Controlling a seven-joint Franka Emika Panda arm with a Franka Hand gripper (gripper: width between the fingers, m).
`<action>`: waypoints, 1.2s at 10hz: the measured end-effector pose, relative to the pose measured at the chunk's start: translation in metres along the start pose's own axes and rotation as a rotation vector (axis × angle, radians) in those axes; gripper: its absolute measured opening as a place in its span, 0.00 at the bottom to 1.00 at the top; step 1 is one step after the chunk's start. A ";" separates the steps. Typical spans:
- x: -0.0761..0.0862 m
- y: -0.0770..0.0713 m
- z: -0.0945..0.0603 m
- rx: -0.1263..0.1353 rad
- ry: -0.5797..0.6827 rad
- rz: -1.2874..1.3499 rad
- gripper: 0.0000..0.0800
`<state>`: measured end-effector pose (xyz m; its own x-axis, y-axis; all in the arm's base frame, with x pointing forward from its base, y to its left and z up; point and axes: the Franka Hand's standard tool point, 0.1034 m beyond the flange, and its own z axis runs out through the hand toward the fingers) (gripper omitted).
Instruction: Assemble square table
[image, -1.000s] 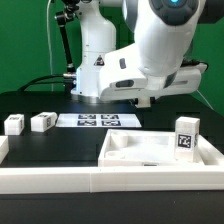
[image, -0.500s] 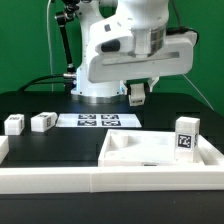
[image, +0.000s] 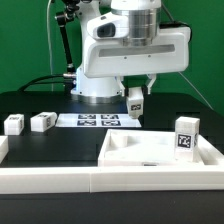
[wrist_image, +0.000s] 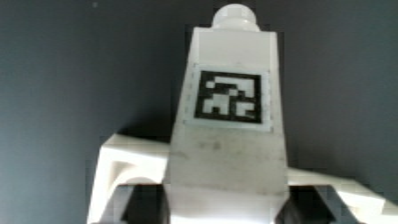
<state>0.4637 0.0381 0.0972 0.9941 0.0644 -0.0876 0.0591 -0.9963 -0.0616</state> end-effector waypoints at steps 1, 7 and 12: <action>0.001 0.003 -0.005 0.000 0.019 -0.005 0.36; 0.030 0.021 -0.032 -0.046 0.327 -0.001 0.36; 0.045 0.035 -0.039 -0.057 0.312 -0.072 0.36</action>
Offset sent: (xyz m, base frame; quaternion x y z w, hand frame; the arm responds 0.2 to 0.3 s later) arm 0.0276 -0.0087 0.0332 0.0051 0.0817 0.0123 0.9966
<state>0.5142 0.0042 0.1303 0.9666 0.1236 0.2245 0.1270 -0.9919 -0.0003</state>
